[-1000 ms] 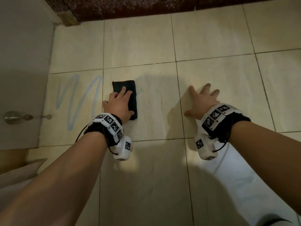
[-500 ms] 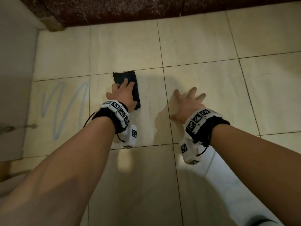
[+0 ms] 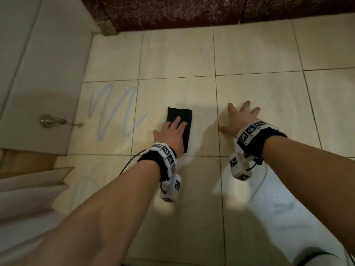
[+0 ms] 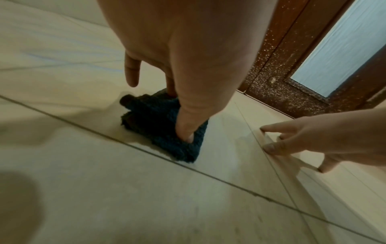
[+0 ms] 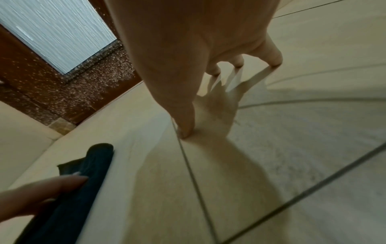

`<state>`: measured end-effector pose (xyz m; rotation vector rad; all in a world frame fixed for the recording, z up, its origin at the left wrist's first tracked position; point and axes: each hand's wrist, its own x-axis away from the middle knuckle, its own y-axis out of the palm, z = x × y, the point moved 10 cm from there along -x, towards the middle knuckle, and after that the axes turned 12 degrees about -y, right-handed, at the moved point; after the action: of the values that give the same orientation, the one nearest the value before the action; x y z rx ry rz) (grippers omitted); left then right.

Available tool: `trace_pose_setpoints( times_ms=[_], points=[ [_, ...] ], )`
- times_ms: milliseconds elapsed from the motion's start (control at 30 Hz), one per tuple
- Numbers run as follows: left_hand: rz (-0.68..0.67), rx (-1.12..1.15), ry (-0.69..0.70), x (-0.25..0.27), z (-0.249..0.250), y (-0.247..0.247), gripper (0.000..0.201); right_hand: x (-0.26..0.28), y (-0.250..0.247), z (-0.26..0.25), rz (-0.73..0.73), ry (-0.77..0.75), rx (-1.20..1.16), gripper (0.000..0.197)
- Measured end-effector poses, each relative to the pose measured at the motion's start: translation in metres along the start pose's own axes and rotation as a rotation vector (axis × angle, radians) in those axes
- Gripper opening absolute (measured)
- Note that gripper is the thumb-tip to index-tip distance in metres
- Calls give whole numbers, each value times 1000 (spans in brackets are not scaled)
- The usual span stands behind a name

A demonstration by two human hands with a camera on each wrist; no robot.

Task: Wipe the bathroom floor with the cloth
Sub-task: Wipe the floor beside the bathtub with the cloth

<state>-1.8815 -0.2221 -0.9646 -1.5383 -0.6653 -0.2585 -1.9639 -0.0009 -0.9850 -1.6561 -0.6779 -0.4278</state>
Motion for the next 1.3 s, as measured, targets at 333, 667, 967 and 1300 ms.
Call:
trace_pose_setpoints(
  times_ms=[333, 667, 967, 1300],
  points=[
    [-10, 59, -143, 5, -77, 15, 82, -4, 4, -65, 49, -140, 111, 79],
    [31, 24, -158, -14, -116, 5, 86, -11, 12, -58, 12, -121, 86, 93],
    [6, 143, -233, -72, -129, -25, 84, -13, 14, -59, 12, -100, 118, 98],
    [-31, 157, -229, -76, -121, -29, 88, -11, 14, -59, -35, -118, 70, 101]
  ],
)
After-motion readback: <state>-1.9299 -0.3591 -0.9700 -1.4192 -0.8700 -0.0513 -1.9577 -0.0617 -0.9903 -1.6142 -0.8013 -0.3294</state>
